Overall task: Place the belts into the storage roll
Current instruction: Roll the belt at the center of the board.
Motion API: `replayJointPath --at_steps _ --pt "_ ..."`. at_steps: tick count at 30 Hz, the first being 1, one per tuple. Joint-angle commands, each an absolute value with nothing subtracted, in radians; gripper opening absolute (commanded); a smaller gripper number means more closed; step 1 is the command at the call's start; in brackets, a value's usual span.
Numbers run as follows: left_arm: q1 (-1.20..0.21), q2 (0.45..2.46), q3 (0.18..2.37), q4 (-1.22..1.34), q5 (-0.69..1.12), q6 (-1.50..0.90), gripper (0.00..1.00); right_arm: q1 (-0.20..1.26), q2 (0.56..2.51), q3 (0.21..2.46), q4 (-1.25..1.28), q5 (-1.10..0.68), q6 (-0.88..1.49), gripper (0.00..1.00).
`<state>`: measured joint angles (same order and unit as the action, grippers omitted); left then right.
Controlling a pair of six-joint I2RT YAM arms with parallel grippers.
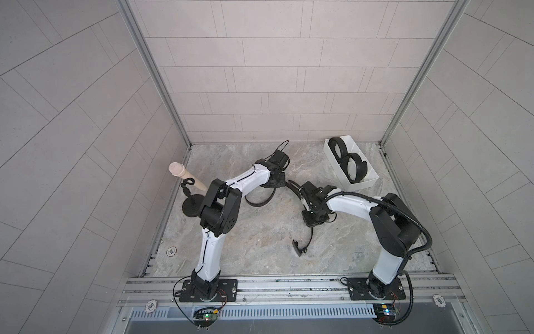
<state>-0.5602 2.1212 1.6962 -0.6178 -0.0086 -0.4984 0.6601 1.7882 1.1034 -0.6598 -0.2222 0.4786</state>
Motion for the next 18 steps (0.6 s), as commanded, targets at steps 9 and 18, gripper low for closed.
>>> replayJointPath --at_steps 9,18 --pt "-0.599 2.198 1.753 -0.636 0.099 -0.499 0.20 0.779 1.822 1.212 -0.479 -0.412 0.647 0.50" --pt "-0.574 1.901 1.495 -0.565 0.061 -0.510 0.77 0.617 1.657 1.195 -0.666 -0.364 0.520 0.62"
